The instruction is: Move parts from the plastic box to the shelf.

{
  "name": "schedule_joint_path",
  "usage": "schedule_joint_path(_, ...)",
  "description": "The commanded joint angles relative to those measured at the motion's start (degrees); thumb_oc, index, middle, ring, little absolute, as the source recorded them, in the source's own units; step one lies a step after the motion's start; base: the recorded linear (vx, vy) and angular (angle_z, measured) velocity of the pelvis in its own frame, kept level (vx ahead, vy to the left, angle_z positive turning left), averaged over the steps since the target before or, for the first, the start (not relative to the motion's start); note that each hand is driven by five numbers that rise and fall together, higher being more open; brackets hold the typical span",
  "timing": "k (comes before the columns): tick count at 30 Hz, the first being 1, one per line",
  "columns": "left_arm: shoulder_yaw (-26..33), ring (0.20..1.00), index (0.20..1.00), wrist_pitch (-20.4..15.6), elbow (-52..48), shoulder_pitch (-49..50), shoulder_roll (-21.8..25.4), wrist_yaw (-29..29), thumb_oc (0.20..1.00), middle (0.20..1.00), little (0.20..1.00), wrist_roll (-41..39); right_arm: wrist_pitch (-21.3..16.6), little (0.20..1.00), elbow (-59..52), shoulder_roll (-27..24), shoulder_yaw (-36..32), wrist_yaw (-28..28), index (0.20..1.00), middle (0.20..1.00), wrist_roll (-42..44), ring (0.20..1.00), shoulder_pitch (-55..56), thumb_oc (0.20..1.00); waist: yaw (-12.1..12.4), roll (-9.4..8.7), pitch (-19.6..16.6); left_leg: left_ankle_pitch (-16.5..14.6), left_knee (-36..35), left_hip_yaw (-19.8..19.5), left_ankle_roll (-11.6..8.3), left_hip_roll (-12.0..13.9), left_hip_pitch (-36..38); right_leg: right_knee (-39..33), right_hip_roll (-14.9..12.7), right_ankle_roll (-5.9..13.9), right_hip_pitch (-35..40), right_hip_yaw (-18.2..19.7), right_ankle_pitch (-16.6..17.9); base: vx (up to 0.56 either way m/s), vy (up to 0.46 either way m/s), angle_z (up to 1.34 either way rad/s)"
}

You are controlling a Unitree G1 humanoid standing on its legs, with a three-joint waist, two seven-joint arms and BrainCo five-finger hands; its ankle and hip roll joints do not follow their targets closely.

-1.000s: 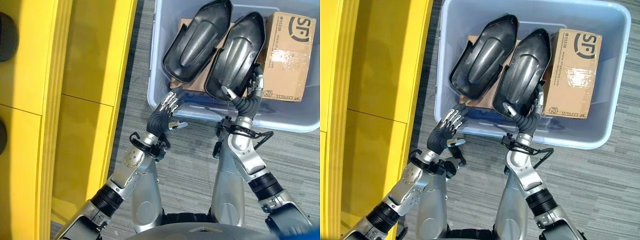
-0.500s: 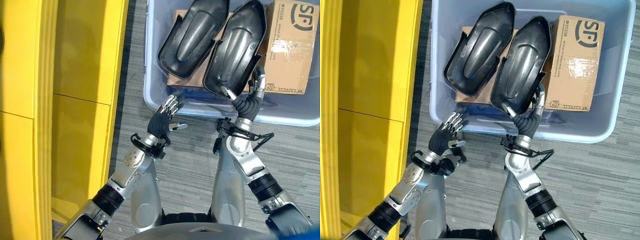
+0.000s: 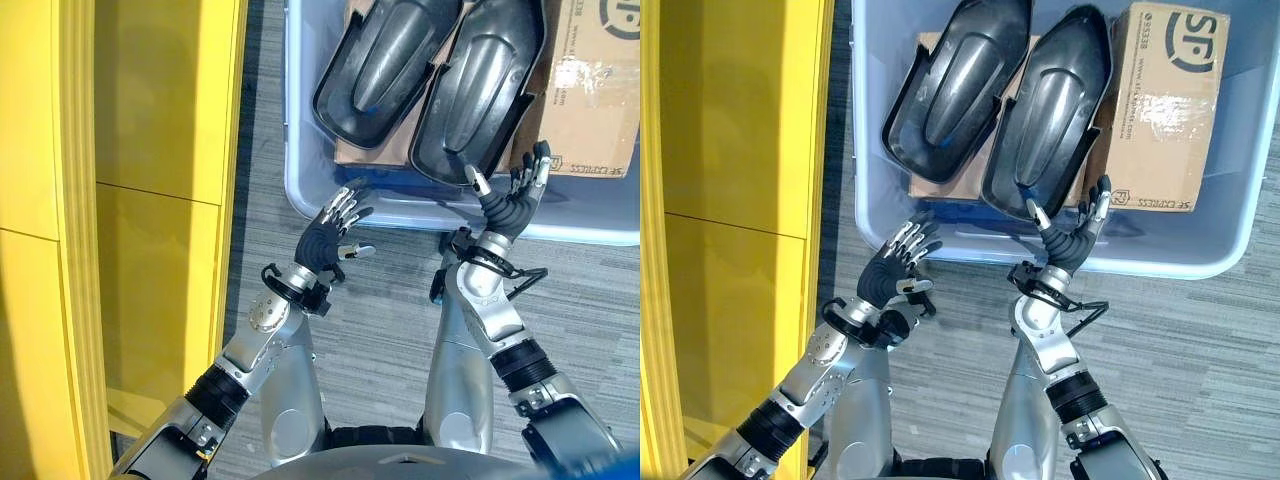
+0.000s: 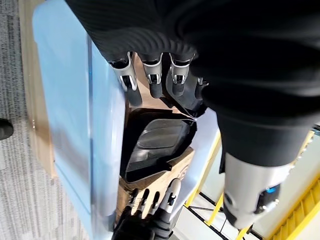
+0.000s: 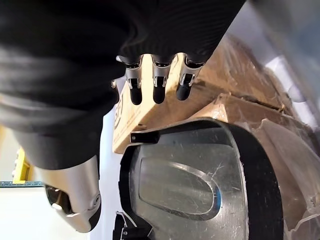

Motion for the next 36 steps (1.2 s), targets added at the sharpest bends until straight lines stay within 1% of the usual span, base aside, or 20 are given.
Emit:
schedule_joint_path(1,-1.2,1.000,1.000,-1.8,-3.6,2.0,-1.6,-1.2,1.000,1.000,1.000,1.3,-0.6,1.000,-2.5,-0.9,-0.3,0.1,1.000,1.000,2.5,1.000,2.0,1.000,0.2,3.88,-1.7,4.9,-9.2,-4.7,-0.47,-5.3,-0.5,12.7,1.6,-0.24,-0.8,-4.1,-10.5,0.00,0.000,0.00)
schedule_joint_path(2,-1.0,1.000,1.000,-1.5,-3.7,1.7,-1.4,-1.3,1.000,1.000,1.000,1.1,-0.3,1.000,-1.7,-0.8,-0.5,-0.3,1.000,1.000,4.8,1.000,1.5,1.000,0.4,3.94,-1.7,4.8,-8.9,-5.0,-0.34,-5.4,-1.0,13.1,1.5,-0.32,-1.2,-4.0,-10.7,0.00,0.000,0.00)
schedule_joint_path(4,-0.9,1.000,1.000,-1.1,-3.3,1.0,-1.3,-2.0,1.000,1.000,1.000,0.8,-0.4,1.000,0.6,-0.5,-1.3,-0.6,1.000,1.000,5.2,1.000,0.2,1.000,0.9,4.01,-1.7,4.6,-8.4,-5.5,-0.12,-5.5,-1.9,13.8,1.3,-0.53,-1.7,-4.2,-10.8,0.01,-0.019,0.04)
schedule_joint_path(5,-0.9,1.000,1.000,-0.8,-3.4,0.5,-1.0,-2.5,1.000,1.000,1.000,0.2,0.7,1.000,1.5,-0.5,-2.1,-0.9,1.000,1.000,5.2,1.000,-0.8,1.000,1.3,4.05,-1.7,4.4,-7.8,-6.0,-0.01,-5.6,-2.6,14.4,1.1,-0.64,-2.3,-4.2,-10.8,0.02,-0.043,0.09)
schedule_joint_path(8,-0.9,1.000,1.000,0.8,-3.7,-0.1,-0.6,-2.8,1.000,1.000,1.000,0.1,1.5,1.000,3.8,-0.4,-3.1,-1.7,1.000,1.000,4.4,1.000,-3.0,1.000,2.1,4.04,-1.7,3.9,-6.9,-7.0,0.24,-5.8,-3.5,15.4,0.8,-0.82,-2.7,-4.6,-11.1,0.01,-0.048,0.04)
schedule_joint_path(13,-0.9,1.000,1.000,1.6,-3.4,-1.4,-0.4,-3.3,1.000,1.000,1.000,-0.3,2.7,1.000,6.3,-0.4,-4.3,-2.6,1.000,1.000,4.2,1.000,-6.0,1.000,3.0,4.06,-1.7,3.4,-6.0,-8.2,0.61,-5.9,-4.6,16.7,0.5,-1.04,-3.4,-4.7,-11.6,0.01,-0.025,0.11)
schedule_joint_path(15,-0.7,1.000,1.000,3.0,-3.9,-1.9,-0.1,-3.8,1.000,1.000,1.000,-0.5,3.6,1.000,7.9,-1.2,-6.3,-2.9,1.000,1.000,7.4,1.000,-7.9,1.000,3.7,4.33,-1.7,3.1,-5.4,-9.0,0.73,-6.2,-5.1,17.7,0.3,-1.18,-3.8,-4.9,-11.9,0.01,-0.019,0.08)
schedule_joint_path(16,-0.5,1.000,1.000,3.6,-3.8,-2.1,-0.1,-4.7,1.000,1.000,1.000,-0.5,5.6,1.000,9.6,-1.4,-7.3,-2.8,1.000,1.000,9.1,1.000,-9.2,1.000,4.2,4.54,-1.7,2.9,-5.3,-9.3,0.85,-6.4,-5.2,18.1,0.0,-1.19,-3.8,-5.1,-12.0,0.01,-0.007,0.14)
schedule_joint_path(17,-0.5,1.000,1.000,3.6,-3.7,-2.2,-0.2,-4.9,1.000,1.000,1.000,-0.4,5.7,1.000,9.9,-1.4,-7.4,-2.8,1.000,1.000,9.9,1.000,-9.5,1.000,4.3,4.57,-1.7,2.9,-5.2,-9.3,0.87,-6.4,-5.2,18.2,0.0,-1.20,-3.8,-5.1,-12.0,0.01,-0.004,0.12)
schedule_joint_path(18,-0.6,1.000,1.000,3.8,-3.8,-2.6,-0.2,-5.6,1.000,1.000,1.000,-0.3,6.3,1.000,11.5,-1.4,-8.0,-2.4,1.000,1.000,13.5,1.000,-10.4,1.000,4.7,4.70,-1.7,2.7,-4.9,-9.6,0.93,-6.4,-5.5,18.4,-0.3,-1.19,-3.9,-5.3,-12.1,0.00,-0.002,0.12)
schedule_joint_path(19,-0.6,1.000,1.000,3.8,-3.8,-2.6,-0.2,-5.6,1.000,1.000,1.000,-0.3,6.3,1.000,11.5,-1.4,-8.0,-2.4,1.000,1.000,13.5,1.000,-10.4,1.000,4.7,4.70,-1.7,2.7,-4.9,-9.6,0.93,-6.4,-5.5,18.4,-0.3,-1.19,-3.9,-5.3,-12.1,0.00,-0.010,0.10)
schedule_joint_path(20,-0.6,1.000,1.000,4.2,-4.0,-3.1,0.0,-5.8,1.000,1.000,1.000,-0.9,6.0,1.000,14.0,-1.4,-9.2,-1.8,1.000,1.000,19.0,1.000,-11.5,1.000,5.2,4.94,-1.7,2.7,-5.0,-9.9,1.06,-6.7,-5.6,18.6,-0.5,-1.24,-3.8,-5.4,-12.2,0.00,-0.013,0.08)
schedule_joint_path(23,-0.5,1.000,1.000,4.9,-4.0,-3.6,0.6,-6.4,1.000,1.000,1.000,-1.7,5.3,1.000,17.5,-1.5,-11.1,-1.4,1.000,1.000,26.5,1.000,-13.2,1.000,5.8,5.24,-1.7,2.4,-4.6,-10.5,1.22,-6.9,-5.8,19.2,-0.7,-1.28,-3.9,-5.5,-12.4,0.01,-0.022,0.06)
schedule_joint_path(25,-0.7,1.000,1.000,5.5,-3.8,-4.0,0.6,-7.1,1.000,1.000,1.000,-1.5,4.0,1.000,19.9,-1.5,-12.4,-1.6,1.000,1.000,28.2,1.000,-14.2,1.000,6.2,5.41,-1.7,2.3,-4.4,-10.8,1.32,-7.1,-6.0,19.5,-0.9,-1.29,-4.0,-5.7,-12.4,0.01,-0.030,0.08)
schedule_joint_path(28,-0.9,1.000,1.000,5.6,-3.9,-4.3,0.7,-7.4,1.000,1.000,1.000,-1.5,4.5,1.000,21.6,-1.8,-13.6,-1.2,1.000,1.000,30.1,1.000,-15.7,1.000,6.7,5.67,-1.7,2.1,-4.4,-11.1,1.44,-7.2,-6.2,19.4,-1.1,-1.18,-4.0,-6.0,-12.4,0.00,-0.011,0.01)
schedule_joint_path(31,-0.7,1.000,1.000,6.1,-4.3,-4.7,0.8,-7.5,1.000,1.000,1.000,-1.4,4.2,1.000,23.0,-2.1,-13.9,-1.4,1.000,1.000,31.2,1.000,-17.0,1.000,7.1,5.87,-1.7,2.1,-4.3,-11.1,1.57,-7.3,-6.4,19.5,-1.3,-1.14,-4.0,-6.3,-12.4,0.00,0.000,0.00)
schedule_joint_path(33,-0.6,1.000,1.000,6.8,-5.1,-5.0,1.1,-7.6,1.000,1.000,1.000,-1.3,5.4,1.000,22.6,-2.6,-14.3,-2.1,1.000,1.000,32.1,1.000,-18.0,1.000,7.3,5.93,-1.7,2.0,-4.2,-11.2,1.57,-7.4,-6.7,19.4,-1.4,-1.10,-4.3,-6.4,-12.2,0.00,-0.028,-0.03)
schedule_joint_path(36,-0.3,1.000,1.000,7.3,-5.6,-5.1,1.1,-7.9,1.000,1.000,1.000,-1.4,5.9,1.000,23.2,-2.8,-14.4,-2.1,1.000,1.000,32.0,1.000,-18.4,1.000,7.4,6.02,-1.7,2.0,-4.2,-11.2,1.54,-7.3,-6.9,19.2,-1.5,-1.07,-4.4,-6.5,-12.1,0.00,-0.009,0.01)
